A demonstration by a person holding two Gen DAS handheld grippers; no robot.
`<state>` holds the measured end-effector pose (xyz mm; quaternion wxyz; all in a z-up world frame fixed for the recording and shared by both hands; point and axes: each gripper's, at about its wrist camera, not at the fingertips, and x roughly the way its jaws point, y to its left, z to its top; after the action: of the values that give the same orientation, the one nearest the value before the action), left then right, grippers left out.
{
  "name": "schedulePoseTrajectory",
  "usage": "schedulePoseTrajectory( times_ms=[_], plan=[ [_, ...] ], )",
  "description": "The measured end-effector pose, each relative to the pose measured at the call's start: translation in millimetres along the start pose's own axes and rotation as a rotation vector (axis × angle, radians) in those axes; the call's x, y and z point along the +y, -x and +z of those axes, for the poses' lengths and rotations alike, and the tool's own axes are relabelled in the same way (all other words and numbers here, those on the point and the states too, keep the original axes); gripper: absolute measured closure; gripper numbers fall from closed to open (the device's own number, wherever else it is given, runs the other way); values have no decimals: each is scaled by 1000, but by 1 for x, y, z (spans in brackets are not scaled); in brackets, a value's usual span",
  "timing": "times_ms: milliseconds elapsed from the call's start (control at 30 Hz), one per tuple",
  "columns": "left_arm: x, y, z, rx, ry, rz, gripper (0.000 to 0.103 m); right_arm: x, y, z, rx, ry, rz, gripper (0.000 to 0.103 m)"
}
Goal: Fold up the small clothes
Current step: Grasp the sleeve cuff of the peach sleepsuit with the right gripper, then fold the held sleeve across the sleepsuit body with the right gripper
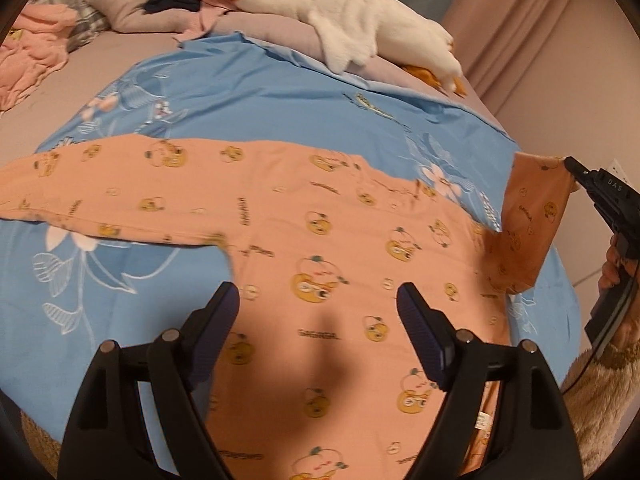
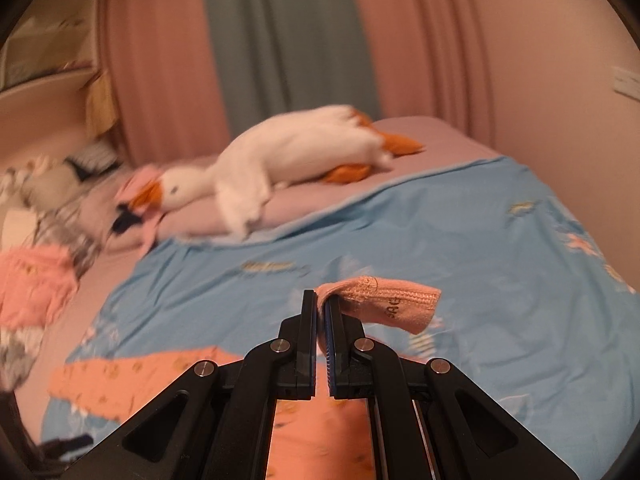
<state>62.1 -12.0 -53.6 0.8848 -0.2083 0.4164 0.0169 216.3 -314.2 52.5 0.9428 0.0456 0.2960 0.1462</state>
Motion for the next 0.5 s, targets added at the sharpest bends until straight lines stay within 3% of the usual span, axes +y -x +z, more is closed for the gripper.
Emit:
schedulePoseTrajectory(
  times_ms=[233,500],
  plan=[
    [15,6,-2,-7,18,24,22,62,-32,-34,128,138,74,98],
    [28,5,-5,7,44,41,22,102,-66,-90,328,229,160,98]
  ],
)
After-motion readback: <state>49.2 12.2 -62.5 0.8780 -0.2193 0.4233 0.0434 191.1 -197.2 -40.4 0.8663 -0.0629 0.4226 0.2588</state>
